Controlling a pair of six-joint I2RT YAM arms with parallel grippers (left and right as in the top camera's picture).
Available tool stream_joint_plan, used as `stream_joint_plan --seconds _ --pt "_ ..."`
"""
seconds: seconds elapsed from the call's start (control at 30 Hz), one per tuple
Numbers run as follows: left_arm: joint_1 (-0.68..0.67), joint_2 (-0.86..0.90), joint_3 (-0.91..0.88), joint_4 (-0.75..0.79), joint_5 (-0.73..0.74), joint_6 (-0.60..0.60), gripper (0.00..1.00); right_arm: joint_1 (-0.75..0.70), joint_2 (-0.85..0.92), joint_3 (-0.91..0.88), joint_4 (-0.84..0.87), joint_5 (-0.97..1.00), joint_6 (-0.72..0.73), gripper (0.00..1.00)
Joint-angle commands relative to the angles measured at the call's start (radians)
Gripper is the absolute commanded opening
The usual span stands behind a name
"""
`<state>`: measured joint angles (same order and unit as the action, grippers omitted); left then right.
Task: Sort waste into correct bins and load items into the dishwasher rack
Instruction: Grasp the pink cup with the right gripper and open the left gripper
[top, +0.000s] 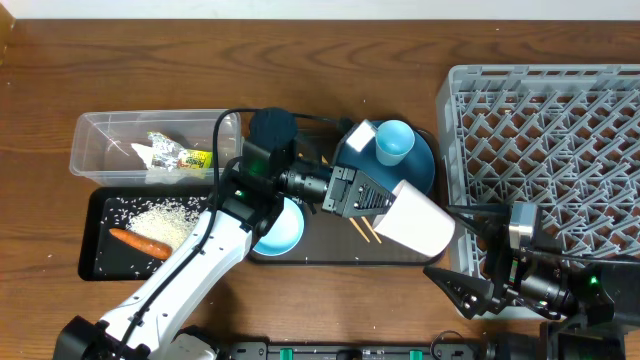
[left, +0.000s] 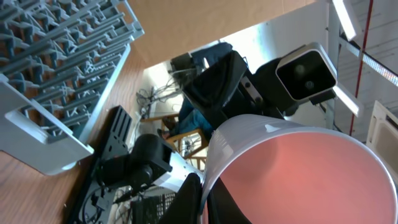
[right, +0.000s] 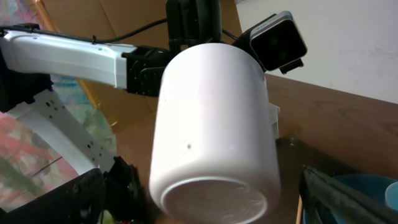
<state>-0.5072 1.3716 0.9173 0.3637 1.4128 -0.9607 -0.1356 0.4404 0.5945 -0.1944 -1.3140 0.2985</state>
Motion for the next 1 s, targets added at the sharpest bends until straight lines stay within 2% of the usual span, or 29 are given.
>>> stream_joint_plan --seconds 0.0,0.27,0.97 --pt "-0.004 -0.003 0.02 0.005 -0.005 0.024 0.07 0.006 -0.001 0.01 -0.001 -0.015 -0.019 0.95" --pt "-0.016 -0.003 0.02 0.005 -0.019 0.024 0.07 0.006 0.0 0.01 -0.001 -0.015 -0.019 0.89" --pt "-0.016 -0.003 0.02 0.005 -0.019 0.024 0.07 0.006 0.0 0.005 -0.005 -0.015 -0.027 0.93"
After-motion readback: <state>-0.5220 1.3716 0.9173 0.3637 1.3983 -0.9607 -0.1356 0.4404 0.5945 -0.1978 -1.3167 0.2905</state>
